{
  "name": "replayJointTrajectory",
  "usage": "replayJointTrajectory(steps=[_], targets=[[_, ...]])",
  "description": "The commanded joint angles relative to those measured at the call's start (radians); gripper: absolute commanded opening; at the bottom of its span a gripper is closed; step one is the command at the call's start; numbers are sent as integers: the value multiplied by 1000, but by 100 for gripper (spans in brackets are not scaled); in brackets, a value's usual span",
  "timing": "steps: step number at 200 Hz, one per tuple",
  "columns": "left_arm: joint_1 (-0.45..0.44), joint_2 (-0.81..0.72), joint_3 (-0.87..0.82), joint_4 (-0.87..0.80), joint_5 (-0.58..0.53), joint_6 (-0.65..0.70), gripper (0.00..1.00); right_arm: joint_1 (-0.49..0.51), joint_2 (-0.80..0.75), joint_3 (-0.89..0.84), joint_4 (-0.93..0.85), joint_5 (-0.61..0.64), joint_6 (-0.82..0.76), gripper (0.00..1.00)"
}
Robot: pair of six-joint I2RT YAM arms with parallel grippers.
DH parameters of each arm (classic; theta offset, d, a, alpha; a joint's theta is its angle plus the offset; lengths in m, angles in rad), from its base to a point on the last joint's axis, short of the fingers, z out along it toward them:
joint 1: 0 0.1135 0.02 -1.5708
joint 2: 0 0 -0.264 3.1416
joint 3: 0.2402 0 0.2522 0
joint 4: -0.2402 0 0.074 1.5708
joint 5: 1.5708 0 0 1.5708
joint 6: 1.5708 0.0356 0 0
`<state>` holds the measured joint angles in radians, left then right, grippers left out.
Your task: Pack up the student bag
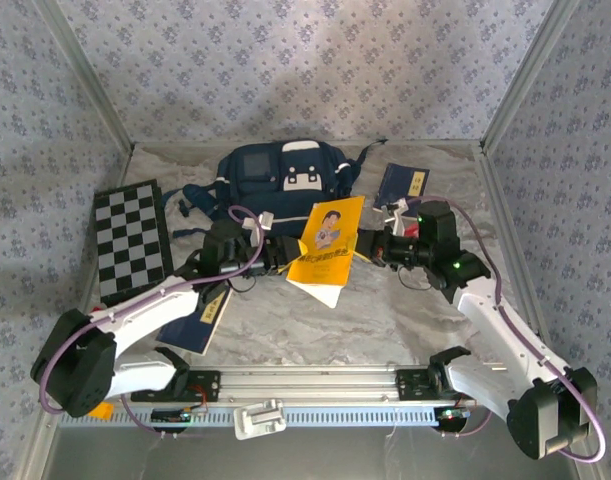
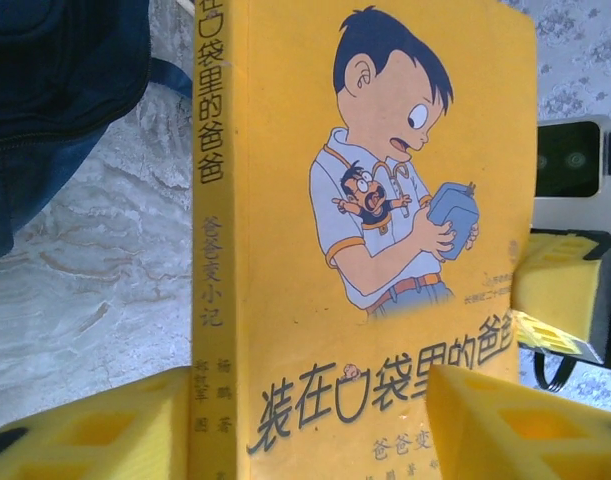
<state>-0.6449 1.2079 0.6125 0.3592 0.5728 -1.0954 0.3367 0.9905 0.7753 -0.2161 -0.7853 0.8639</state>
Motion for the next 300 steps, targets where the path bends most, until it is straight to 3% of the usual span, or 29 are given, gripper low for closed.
replayJointTrajectory(steps=[1,46,111,142,208,224,256,300], targets=[[-12,-42,44,65,48,6,51,-15,13,-7,-28,-6,-78,0],[-34,-37,65,49,33,6,43,-21,50,-27,-8,-21,-98,0],[-59,20,116,-151,-66,-5,35,13,84,-29,50,-30,-95,0],[-67,53,91,-66,-70,-61,27,19,107,-41,32,-20,-115,0],[-65,34,108,-69,-91,-53,6,13,108,-57,-22,11,-149,0],[-60,32,120,-75,-88,-55,0,-2,96,-56,-43,21,-152,13],[-55,19,140,-77,-98,-51,0,-47,74,-65,-75,13,-150,35],[-40,11,163,-51,-125,-72,0,-126,46,-87,-129,-2,-101,84]])
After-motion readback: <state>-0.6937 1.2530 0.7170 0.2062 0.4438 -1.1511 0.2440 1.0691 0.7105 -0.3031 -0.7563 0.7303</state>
